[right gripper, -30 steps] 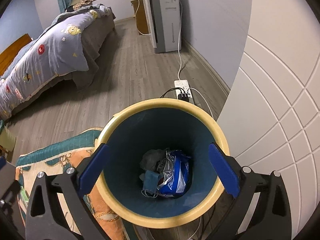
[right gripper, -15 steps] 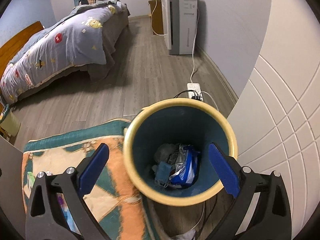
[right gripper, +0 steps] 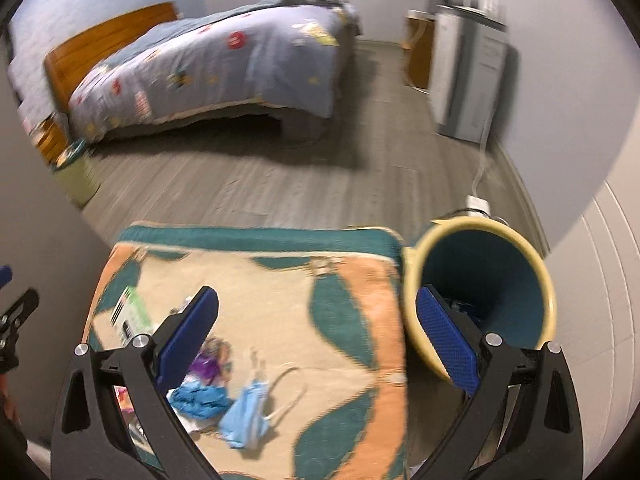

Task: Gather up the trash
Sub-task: 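Move both grippers back over the cushion and grasp the COLTALIN box with the right gripper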

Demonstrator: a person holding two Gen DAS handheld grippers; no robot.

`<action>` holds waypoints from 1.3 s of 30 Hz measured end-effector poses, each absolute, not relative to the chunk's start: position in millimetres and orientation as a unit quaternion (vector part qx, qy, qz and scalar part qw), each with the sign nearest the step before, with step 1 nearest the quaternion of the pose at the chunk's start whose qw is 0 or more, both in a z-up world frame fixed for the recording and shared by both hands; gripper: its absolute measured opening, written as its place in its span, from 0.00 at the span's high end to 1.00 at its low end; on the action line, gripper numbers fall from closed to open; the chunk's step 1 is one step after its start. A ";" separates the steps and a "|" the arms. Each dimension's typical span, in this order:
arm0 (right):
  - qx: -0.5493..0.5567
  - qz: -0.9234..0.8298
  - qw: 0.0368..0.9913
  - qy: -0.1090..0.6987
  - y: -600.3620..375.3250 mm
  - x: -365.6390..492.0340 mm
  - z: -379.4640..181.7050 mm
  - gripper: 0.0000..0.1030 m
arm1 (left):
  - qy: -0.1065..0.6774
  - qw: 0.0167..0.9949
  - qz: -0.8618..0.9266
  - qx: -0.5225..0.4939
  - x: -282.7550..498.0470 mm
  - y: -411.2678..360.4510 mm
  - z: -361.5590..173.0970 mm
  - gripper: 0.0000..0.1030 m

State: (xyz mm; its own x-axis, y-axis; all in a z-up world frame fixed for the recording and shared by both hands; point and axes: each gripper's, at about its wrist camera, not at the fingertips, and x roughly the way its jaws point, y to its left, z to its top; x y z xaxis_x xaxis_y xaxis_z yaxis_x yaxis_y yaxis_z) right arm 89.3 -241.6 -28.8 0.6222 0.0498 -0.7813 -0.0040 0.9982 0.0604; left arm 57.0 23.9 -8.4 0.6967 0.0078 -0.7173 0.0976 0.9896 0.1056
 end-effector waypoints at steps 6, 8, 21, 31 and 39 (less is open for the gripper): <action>-0.018 0.069 0.892 0.446 -186.7 88.6 -47.6 0.06 | 0.420 0.907 0.024 0.012 64.3 66.6 -23.5 0.06; -0.036 0.090 0.886 0.453 -165.9 89.5 -54.8 0.06 | 0.419 0.907 0.035 -0.014 66.8 82.2 -22.3 0.06; -0.114 0.201 0.846 0.481 -57.0 99.9 -104.2 0.06 | 0.442 0.896 0.041 -0.002 85.5 122.4 -36.9 0.06; -0.136 0.216 0.815 0.521 -15.9 120.8 -150.1 0.06 | 0.480 0.877 0.025 -0.027 86.9 159.0 -58.3 0.06; -0.193 0.229 0.792 0.531 18.6 127.8 -181.6 0.06 | 0.494 0.867 0.041 -0.052 83.8 185.6 -69.1 0.06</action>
State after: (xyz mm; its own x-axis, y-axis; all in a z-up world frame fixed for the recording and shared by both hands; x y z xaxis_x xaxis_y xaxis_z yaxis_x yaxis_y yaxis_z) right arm 127.8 18.6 -181.6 0.3304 0.1572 -0.9306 -0.5677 0.8208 -0.0629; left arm 83.8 185.6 -69.1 0.5084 0.0204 -0.8609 -0.1229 0.9912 -0.0490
